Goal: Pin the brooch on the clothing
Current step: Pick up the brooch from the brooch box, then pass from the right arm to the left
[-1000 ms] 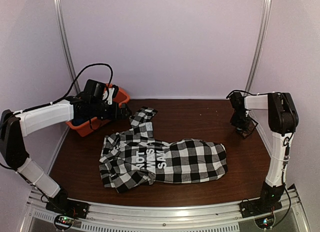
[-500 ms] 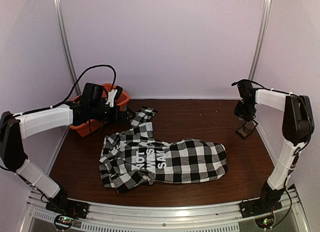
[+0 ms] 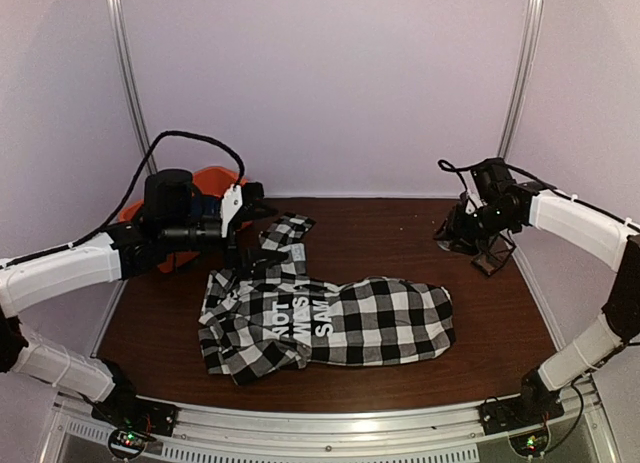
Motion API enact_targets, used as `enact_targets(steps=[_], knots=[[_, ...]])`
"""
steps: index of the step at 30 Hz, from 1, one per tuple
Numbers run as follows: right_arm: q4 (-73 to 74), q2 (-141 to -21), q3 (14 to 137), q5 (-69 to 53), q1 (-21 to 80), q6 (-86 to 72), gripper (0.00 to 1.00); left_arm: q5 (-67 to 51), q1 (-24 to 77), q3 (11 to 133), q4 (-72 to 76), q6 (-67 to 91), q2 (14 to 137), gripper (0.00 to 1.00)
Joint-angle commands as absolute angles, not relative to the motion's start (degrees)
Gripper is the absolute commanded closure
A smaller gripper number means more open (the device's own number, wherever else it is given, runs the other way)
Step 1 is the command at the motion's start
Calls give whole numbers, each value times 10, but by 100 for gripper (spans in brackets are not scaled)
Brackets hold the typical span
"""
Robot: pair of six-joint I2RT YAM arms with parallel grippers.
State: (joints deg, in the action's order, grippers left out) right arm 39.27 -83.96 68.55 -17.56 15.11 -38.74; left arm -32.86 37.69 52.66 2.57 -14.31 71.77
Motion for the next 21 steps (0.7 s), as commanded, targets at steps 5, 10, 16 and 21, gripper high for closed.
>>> enact_targets(steps=[5,10,16,21], knots=[[266,-795,582,-399,242,-521,55,-231,536,548,13,-521,734,2],[243,-789,561,-401,271,-551,54,-149,622,586,32,-642,807,2],[248,-775,549,-394,274,-565,55,-67,690,583,88,-749,869,2],[266,-768,537,-366,280,-562,55,-46,707,576,144,-778,891,4]])
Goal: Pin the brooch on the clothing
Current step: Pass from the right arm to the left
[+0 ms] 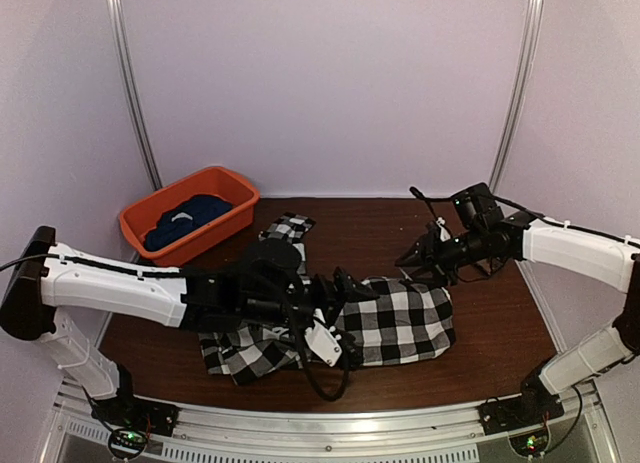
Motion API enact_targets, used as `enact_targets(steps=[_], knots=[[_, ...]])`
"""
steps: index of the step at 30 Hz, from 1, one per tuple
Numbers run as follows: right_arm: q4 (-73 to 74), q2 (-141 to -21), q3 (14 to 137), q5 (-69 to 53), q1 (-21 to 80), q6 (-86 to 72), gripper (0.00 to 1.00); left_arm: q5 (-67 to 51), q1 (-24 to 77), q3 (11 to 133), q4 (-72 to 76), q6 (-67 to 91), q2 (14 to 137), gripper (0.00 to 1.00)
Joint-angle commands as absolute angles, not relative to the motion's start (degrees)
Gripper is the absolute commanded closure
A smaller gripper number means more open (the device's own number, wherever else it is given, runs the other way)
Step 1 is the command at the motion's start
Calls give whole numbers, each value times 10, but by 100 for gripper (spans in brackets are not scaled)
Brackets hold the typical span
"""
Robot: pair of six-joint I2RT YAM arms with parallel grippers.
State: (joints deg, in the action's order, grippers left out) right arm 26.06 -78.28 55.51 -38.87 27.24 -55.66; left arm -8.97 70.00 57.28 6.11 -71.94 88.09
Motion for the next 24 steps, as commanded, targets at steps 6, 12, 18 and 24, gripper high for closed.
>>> enact_targets(steps=[6,12,18,24], knots=[[261,-752,520,-332,290,-570,56,-27,719,573,210,-777,919,7],[269,-748,514,-302,314,-582,55,-43,723,615,185,-800,971,23],[278,-753,521,-273,342,-591,55,-31,726,645,200,-818,1030,30],[283,-757,517,-238,362,-601,54,9,728,656,218,-808,1069,30]])
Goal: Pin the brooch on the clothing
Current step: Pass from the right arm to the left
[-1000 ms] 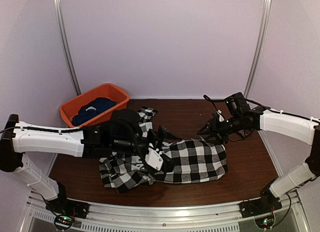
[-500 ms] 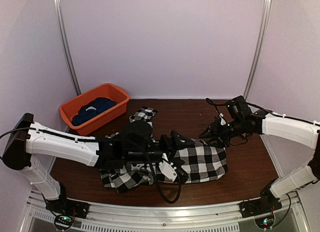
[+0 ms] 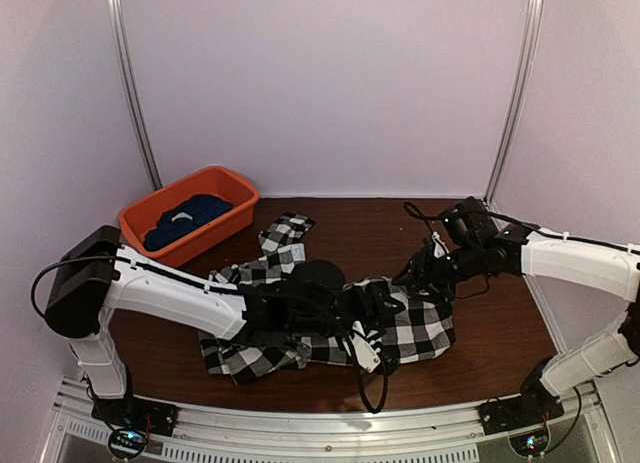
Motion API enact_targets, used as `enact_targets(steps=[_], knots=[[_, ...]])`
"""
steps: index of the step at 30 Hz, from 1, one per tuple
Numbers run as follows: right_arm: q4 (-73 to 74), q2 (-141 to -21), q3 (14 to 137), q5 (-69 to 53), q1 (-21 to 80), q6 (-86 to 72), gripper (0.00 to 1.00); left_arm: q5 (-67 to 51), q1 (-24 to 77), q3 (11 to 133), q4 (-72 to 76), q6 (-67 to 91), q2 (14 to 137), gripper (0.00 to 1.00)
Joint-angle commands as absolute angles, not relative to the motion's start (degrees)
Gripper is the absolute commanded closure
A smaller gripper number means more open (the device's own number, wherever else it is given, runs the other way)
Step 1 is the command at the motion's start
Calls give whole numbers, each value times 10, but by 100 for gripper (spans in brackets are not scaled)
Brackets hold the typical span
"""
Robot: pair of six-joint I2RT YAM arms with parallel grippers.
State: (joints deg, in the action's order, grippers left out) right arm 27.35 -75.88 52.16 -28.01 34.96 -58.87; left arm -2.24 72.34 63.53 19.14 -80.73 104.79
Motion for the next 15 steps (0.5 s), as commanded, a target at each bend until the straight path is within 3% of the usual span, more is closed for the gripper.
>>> enact_targets(steps=[1,15], knots=[[283,-757,517,-233,367,-603,54,16,727,656,224,-807,1076,30],[271,-762,512,-194,406,-621,54,82,729,690,315,-805,1147,33]])
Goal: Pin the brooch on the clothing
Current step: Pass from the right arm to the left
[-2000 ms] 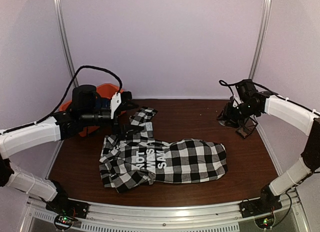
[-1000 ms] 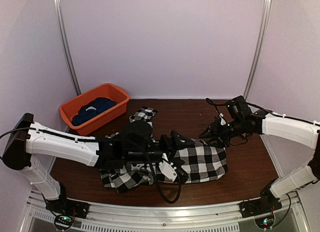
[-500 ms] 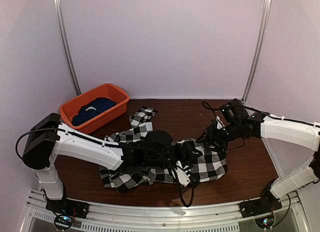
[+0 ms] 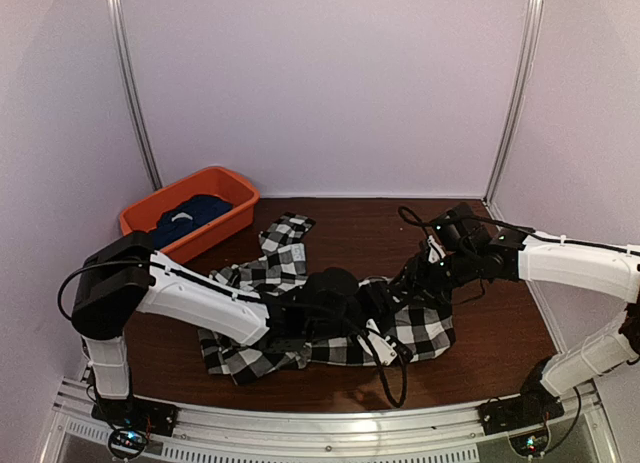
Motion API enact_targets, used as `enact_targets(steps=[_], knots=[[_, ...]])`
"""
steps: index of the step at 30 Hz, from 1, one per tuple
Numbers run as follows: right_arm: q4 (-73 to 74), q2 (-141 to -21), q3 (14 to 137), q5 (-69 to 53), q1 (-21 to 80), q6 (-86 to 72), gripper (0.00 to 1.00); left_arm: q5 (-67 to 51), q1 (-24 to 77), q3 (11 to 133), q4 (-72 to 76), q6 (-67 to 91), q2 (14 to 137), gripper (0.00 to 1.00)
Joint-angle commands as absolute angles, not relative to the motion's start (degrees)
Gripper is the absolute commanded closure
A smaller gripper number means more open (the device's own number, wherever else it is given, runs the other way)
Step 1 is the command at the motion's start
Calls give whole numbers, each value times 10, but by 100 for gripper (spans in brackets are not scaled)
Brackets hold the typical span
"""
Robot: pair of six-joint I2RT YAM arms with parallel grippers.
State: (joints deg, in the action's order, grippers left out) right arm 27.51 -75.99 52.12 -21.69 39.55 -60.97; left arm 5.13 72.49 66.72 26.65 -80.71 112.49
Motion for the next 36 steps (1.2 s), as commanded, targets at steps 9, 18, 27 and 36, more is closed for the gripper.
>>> enact_targets(steps=[9,18,27,36], knots=[[271,-761,512,-188,412,-622,54,98,729,707,320,-789,1172,52],[276,-759,514,-182,416,-622,54,117,729,721,309,-787,1178,59],[287,-753,518,-173,417,-620,53,134,728,738,279,-788,1182,73],[301,-750,527,-165,419,-618,53,151,728,752,243,-783,1183,94]])
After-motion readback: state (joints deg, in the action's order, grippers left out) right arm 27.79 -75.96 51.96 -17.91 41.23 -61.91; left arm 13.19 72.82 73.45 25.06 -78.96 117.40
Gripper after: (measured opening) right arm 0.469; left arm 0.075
